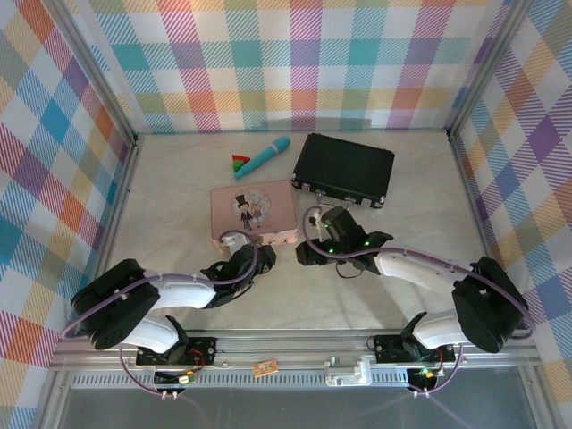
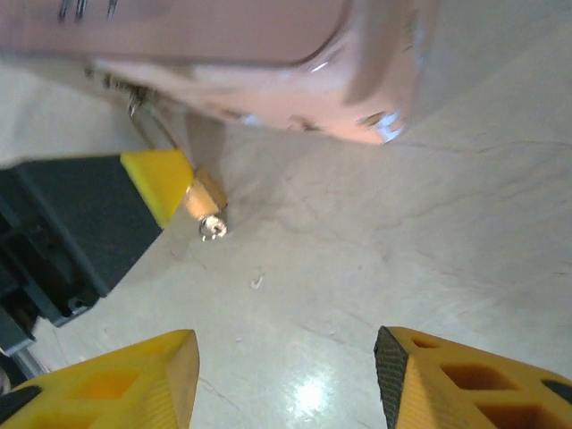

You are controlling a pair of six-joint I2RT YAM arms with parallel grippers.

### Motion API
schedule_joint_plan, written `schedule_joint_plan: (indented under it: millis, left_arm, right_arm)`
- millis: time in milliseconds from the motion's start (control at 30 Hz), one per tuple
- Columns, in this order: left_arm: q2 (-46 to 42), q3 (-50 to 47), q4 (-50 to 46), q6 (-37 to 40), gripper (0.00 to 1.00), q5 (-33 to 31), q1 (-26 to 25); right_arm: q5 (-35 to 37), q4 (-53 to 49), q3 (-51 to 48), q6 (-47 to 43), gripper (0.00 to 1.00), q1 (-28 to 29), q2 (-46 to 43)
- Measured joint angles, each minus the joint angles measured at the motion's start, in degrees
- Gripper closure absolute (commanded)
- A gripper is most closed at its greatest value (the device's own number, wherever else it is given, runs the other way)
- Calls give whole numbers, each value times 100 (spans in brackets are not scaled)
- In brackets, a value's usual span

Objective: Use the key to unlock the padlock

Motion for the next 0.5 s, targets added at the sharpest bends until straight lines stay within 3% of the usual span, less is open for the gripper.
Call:
schedule_joint_plan:
  millis: [200, 500]
  left_arm:
    - [-1814, -92, -1117, -273, 16, -328, 153]
    - [-4671, -278, -2946, -195, 12, -398, 1213]
  right_arm:
    - [363, -238, 730, -468, 43, 647, 734]
    - [1226, -750, 2258, -1062, 42, 1467, 2350]
